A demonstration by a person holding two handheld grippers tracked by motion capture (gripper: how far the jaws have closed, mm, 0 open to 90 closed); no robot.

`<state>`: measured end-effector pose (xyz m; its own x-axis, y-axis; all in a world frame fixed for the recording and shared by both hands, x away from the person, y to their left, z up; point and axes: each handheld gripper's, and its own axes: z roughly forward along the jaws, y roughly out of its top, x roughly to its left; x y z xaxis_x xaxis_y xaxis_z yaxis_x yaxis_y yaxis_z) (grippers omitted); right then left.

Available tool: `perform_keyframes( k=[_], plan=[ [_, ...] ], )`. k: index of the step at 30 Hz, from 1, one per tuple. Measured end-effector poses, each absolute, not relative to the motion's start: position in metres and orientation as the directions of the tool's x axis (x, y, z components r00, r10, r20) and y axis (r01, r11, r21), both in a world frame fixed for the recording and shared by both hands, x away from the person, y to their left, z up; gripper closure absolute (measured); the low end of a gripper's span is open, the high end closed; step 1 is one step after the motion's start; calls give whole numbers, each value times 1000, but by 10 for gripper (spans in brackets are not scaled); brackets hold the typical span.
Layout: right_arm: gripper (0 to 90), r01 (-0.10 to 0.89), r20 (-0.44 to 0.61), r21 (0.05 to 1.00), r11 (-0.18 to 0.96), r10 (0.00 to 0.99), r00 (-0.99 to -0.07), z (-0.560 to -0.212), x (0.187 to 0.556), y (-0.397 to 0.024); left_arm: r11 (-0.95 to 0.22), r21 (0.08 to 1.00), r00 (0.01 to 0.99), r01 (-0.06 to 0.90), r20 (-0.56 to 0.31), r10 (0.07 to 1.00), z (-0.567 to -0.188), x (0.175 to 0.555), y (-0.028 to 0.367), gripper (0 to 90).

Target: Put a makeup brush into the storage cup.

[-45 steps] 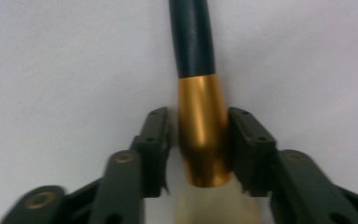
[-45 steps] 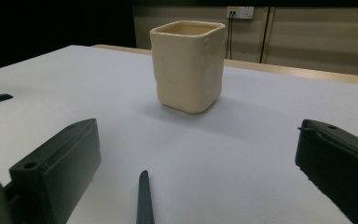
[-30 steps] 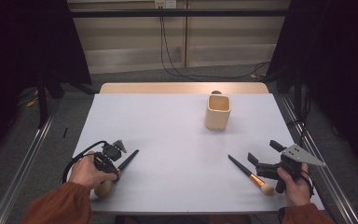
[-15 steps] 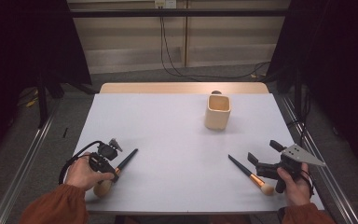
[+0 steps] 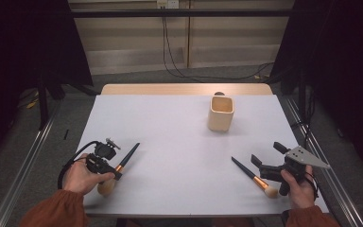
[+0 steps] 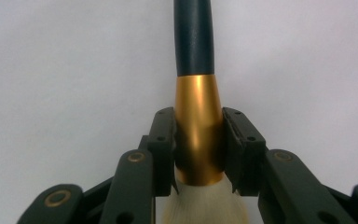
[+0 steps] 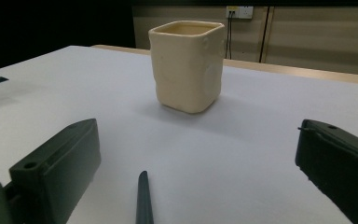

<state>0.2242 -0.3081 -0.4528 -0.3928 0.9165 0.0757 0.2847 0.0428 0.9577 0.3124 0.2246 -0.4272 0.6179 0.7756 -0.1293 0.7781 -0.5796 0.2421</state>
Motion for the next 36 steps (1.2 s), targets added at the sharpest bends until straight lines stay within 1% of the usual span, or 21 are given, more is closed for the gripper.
perform_keyframes(
  k=[1,3,6,8,9,10,11,13,15,20,24,25,28,34,36],
  plan=[
    [0,285,76,958,42,917,-393,-453,224,-308,-570,264,616,778,-138,776,-426,312,225,667],
    [0,285,75,958,43,917,-392,-453,224,-308,-572,270,619,774,-134,774,-425,311,226,667],
    [0,285,75,958,43,917,-393,-453,224,-308,-555,305,614,774,-147,776,-424,310,227,667],
    [0,284,75,958,43,917,-392,-453,224,-308,-532,347,608,772,-159,778,-422,308,228,666],
    [0,284,76,958,42,917,-392,-453,224,-308,-538,362,617,761,-149,773,-420,308,230,667],
    [0,283,75,958,42,917,-392,-453,224,-308,-522,393,614,757,-157,773,-419,306,231,667],
    [0,283,75,958,42,917,-392,-453,224,-308,-522,393,614,757,-157,773,-419,306,231,666],
    [0,283,76,958,42,917,-392,-453,224,-308,-501,435,613,749,-167,772,-417,304,234,667],
    [0,283,75,958,42,917,-392,-453,224,-308,-506,443,621,740,-162,767,-417,304,234,666],
    [0,283,75,958,42,917,-392,-453,224,-308,-475,495,620,728,-181,763,-418,299,236,666],
    [0,283,76,958,42,917,-392,-453,224,-308,-454,554,635,698,-185,750,-416,296,238,666],
    [0,282,76,958,41,917,-391,-453,224,-308,-434,586,640,684,-195,743,-416,294,240,666],
    [0,282,76,959,40,917,-391,-453,224,-308,-419,607,638,675,-195,745,-415,292,241,666],
    [0,280,76,959,40,917,-392,-453,224,-308,-358,696,642,622,-193,742,-411,289,245,666],
    [0,280,77,959,39,917,-391,-453,224,-308,-355,708,646,611,-187,740,-411,289,245,666]
  ],
)
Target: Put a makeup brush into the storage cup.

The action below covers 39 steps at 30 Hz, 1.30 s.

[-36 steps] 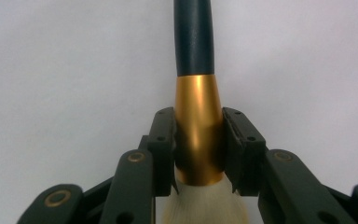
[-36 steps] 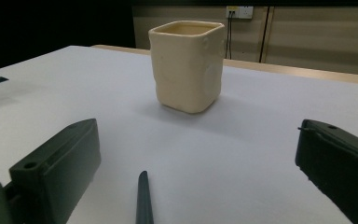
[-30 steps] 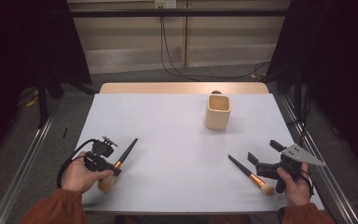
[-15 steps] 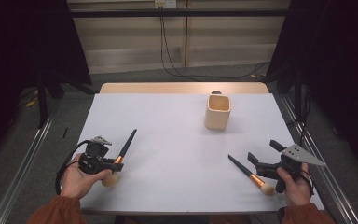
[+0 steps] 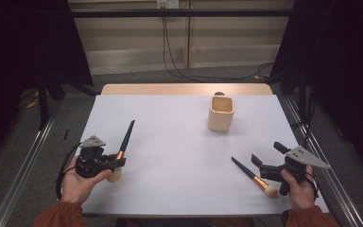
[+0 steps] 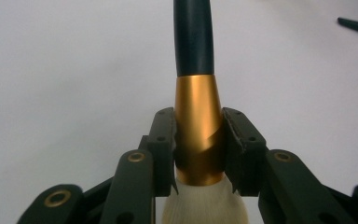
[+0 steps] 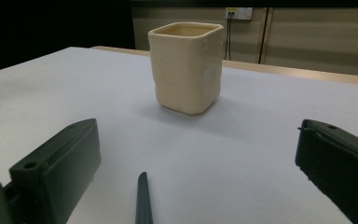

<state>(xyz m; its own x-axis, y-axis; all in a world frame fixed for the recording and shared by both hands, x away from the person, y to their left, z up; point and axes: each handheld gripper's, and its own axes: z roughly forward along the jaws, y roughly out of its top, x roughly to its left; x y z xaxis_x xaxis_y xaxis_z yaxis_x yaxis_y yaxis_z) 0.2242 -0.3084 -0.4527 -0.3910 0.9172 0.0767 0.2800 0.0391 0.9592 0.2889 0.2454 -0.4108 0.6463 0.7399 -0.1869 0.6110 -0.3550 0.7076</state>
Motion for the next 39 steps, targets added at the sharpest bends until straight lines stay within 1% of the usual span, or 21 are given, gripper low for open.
perform_keyframes(
  k=[8,11,19,23,27,39],
  plan=[
    [0,277,77,960,38,916,-393,-453,224,-308,-297,804,683,516,-177,708,-406,283,245,665],
    [0,277,77,960,38,916,-394,-452,224,-308,-281,821,692,498,-180,699,-405,281,245,666],
    [0,274,81,961,33,916,-394,-452,224,-308,-273,840,715,469,-180,676,-404,279,238,666],
    [0,270,81,962,31,915,-395,-452,224,-308,-282,847,741,450,-179,647,-401,277,231,666],
    [0,269,89,963,23,914,-395,-451,223,-308,-286,859,762,425,-169,625,-397,276,222,666],
    [0,257,81,966,32,904,-420,-451,223,-306,-299,866,804,401,-177,567,-393,281,195,666]
  ],
)
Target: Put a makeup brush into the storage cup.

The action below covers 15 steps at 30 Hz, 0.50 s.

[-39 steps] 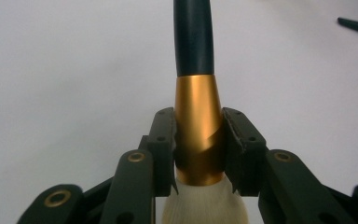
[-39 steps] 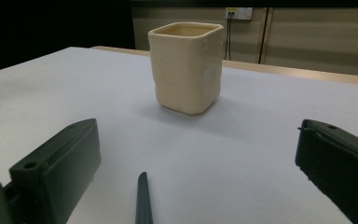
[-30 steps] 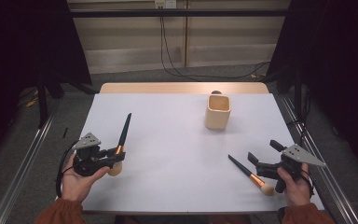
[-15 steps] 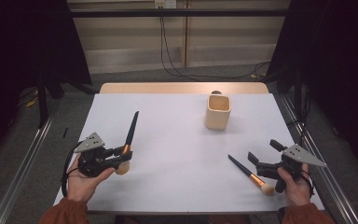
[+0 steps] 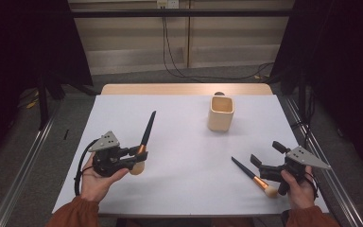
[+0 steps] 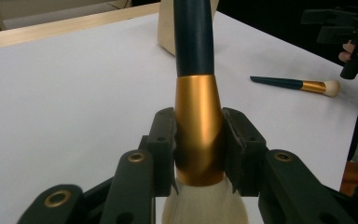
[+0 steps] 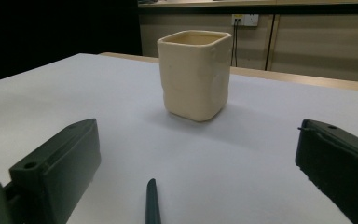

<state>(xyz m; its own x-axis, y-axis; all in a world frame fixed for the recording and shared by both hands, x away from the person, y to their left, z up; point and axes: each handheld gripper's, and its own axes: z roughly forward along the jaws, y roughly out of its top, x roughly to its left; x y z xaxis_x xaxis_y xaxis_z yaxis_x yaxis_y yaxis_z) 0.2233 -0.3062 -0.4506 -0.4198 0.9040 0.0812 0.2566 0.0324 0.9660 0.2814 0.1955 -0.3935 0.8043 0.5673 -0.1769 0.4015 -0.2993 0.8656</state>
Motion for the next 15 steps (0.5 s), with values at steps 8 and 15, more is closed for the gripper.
perform_keyframes(
  k=[8,15],
  plan=[
    [0,253,86,967,35,889,-450,-450,224,-303,-314,867,829,387,-178,530,-391,286,177,666],
    [0,246,90,969,40,865,-493,-446,226,-298,-336,868,858,366,-175,483,-389,290,157,666]
  ],
)
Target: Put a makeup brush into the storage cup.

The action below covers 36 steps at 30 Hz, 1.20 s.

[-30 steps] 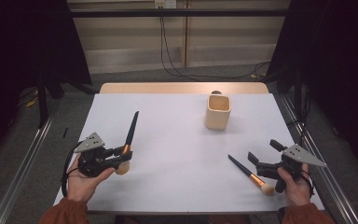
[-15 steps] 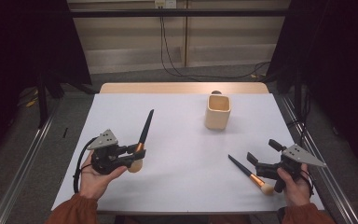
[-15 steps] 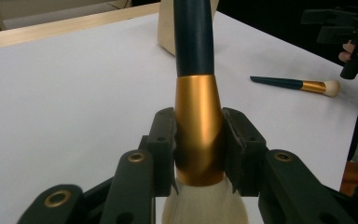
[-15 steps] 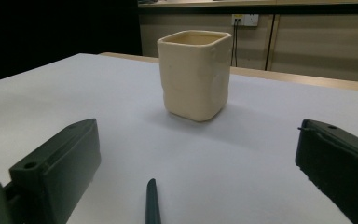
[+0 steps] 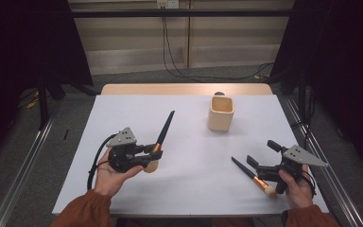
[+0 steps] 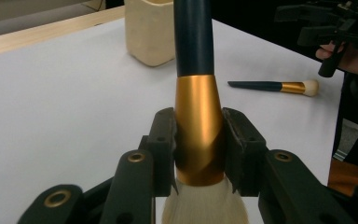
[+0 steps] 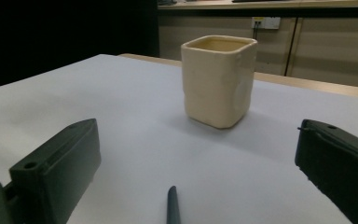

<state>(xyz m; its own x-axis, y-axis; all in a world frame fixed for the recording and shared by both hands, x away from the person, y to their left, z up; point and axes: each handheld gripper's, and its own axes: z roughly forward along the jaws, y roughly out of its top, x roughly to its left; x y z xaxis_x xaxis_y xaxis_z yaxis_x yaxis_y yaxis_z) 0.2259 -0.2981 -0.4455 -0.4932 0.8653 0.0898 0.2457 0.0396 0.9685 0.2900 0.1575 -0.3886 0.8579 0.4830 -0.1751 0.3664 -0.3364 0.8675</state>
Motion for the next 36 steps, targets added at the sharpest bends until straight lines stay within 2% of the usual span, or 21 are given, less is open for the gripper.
perform_keyframes(
  k=[11,22,36],
  plan=[
    [0,230,68,970,84,810,-582,-436,231,-280,-376,857,889,353,-181,421,-388,297,134,666],
    [0,229,69,964,135,705,-706,-426,246,-246,-441,824,911,356,-201,360,-389,304,115,666],
    [0,239,70,951,195,619,-782,-414,261,-232,-558,750,925,355,-195,326,-381,310,106,666]
  ],
)
